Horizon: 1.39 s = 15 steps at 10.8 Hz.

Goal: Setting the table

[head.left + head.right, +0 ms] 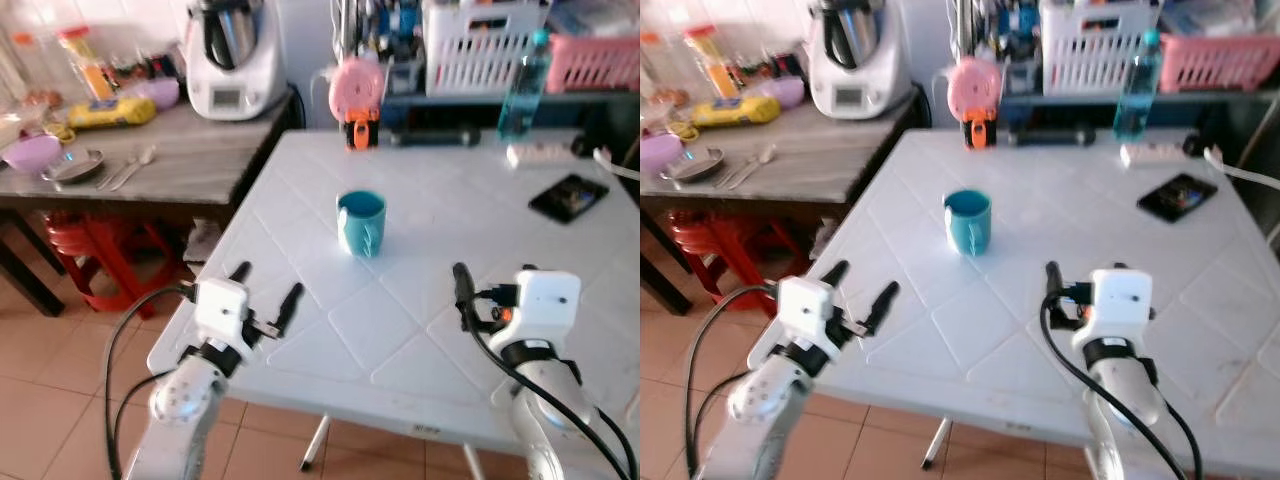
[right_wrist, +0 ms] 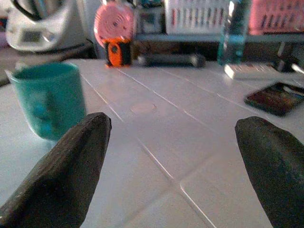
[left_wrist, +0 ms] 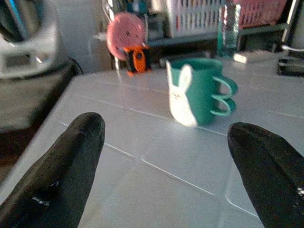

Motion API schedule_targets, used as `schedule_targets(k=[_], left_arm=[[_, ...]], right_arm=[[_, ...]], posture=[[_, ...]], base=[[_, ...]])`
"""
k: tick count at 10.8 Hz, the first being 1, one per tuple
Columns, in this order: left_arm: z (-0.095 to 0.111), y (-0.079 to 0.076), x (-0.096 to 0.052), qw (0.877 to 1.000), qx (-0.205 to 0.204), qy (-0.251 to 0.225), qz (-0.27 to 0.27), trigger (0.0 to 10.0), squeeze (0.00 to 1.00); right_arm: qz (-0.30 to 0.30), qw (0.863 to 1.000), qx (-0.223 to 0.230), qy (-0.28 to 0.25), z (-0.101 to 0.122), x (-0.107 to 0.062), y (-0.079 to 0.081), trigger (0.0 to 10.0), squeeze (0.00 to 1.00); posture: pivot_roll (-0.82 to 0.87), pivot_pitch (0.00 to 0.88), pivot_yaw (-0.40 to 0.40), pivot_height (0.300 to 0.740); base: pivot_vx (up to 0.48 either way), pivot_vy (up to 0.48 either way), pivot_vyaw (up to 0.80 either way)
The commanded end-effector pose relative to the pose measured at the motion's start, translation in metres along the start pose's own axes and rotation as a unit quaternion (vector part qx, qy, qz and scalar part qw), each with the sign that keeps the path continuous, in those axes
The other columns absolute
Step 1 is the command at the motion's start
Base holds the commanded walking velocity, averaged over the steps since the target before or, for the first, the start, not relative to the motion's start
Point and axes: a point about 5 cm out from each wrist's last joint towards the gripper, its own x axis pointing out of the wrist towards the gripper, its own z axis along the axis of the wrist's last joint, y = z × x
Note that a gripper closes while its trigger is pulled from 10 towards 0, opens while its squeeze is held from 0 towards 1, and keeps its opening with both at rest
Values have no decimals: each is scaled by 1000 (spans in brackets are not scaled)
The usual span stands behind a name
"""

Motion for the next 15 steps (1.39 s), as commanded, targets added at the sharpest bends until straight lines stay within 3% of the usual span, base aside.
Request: schedule_targets(k=[1, 3, 5, 7, 8, 12, 15], left_arm=[[-3, 8, -7, 1000, 5, 11, 9, 10000, 0], [-5, 7, -14, 1000, 9, 20, -7, 10000, 0], [-7, -1, -28, 997, -8, 32, -68, 10000, 0], [-9, -3, -37, 996, -6, 45, -79, 10000, 0], [-8, -2, -42, 995, -5, 50, -81, 10000, 0], [-6, -6, -55, 995, -11, 55, -83, 10000, 0], [-3, -13, -54, 991, -27, 42, -124, 10000, 0]], right_arm=[[6, 1000, 3, -4, 2, 2, 6, 10000, 0], [24, 1000, -13, -7, 6, 13, 5, 10000, 0], [56, 998, -17, -3, 10, 30, 8, 10000, 0], [77, 997, -23, 4, 10, 43, 7, 10000, 0], [95, 995, -12, 17, 9, 57, 9, 10000, 0], [180, 984, -10, 17, 19, 88, 37, 10000, 0], [216, 976, -11, 30, 15, 94, 50, 10000, 0]], posture=[[-48, 0, 93, 740], [-40, 0, 94, 740], [-31, 10, 93, 740], [-19, 29, 92, 740], [-3, 54, 89, 740], [29, 98, 77, 740], [29, 94, 53, 740]], base=[[0, 0, 0], [0, 0, 0], [0, 0, 0], [0, 0, 0], [0, 0, 0], [0, 0, 0], [0, 0, 0]])
